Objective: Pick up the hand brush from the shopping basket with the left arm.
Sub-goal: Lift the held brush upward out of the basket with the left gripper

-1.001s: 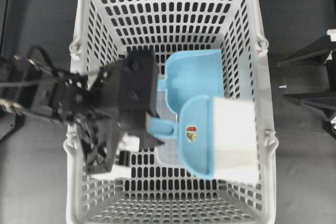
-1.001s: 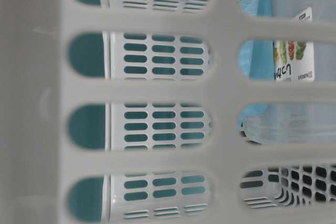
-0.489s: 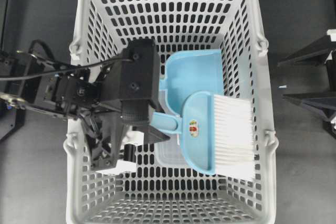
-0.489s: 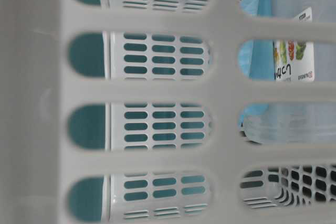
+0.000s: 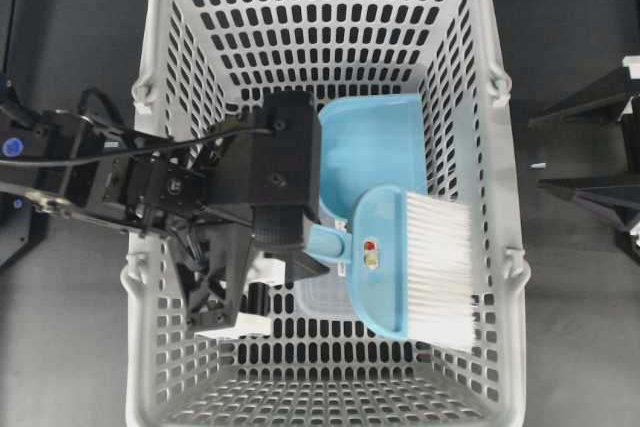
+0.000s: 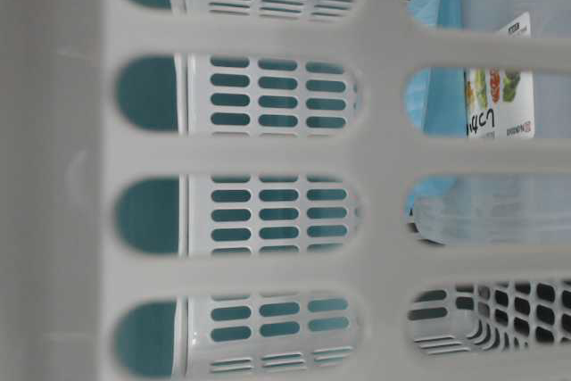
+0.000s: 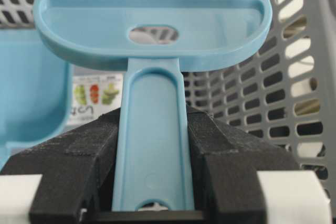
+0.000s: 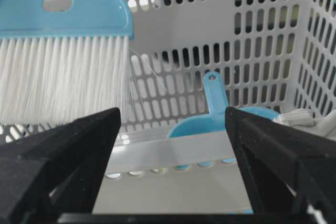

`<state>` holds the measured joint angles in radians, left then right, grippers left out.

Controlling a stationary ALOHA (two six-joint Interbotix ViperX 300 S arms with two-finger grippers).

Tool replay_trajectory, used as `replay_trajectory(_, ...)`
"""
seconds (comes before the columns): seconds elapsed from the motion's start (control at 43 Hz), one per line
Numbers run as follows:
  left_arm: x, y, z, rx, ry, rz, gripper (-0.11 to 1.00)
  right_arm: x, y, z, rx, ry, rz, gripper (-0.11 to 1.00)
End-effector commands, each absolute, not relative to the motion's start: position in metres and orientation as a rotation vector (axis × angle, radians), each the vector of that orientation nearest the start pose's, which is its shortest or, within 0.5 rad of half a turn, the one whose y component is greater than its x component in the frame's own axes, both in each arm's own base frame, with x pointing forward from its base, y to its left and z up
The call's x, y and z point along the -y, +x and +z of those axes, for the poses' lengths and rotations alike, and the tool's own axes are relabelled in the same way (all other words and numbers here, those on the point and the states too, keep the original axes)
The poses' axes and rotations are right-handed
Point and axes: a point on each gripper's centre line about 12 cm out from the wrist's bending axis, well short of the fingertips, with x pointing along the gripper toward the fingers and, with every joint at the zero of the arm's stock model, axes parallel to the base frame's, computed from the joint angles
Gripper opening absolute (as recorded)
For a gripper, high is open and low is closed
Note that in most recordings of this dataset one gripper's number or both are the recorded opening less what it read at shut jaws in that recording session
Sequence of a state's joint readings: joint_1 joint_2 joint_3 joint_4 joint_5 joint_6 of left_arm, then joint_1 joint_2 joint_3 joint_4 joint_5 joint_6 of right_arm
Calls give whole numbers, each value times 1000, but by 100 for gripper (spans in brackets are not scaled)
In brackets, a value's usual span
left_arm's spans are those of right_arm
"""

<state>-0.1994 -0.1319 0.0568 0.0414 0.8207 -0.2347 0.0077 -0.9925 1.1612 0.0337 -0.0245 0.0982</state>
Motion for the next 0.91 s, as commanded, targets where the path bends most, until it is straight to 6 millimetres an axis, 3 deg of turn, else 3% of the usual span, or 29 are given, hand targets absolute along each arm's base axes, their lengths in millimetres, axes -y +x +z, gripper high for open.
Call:
replay_trajectory(0.0, 78, 398, 386, -717, -110, -93, 25, -1, 195, 277, -129, 136, -2, 77)
replay_trajectory(0.884, 84, 408, 366, -771, -97, -95, 25, -1, 192, 280, -118, 137, -2, 77)
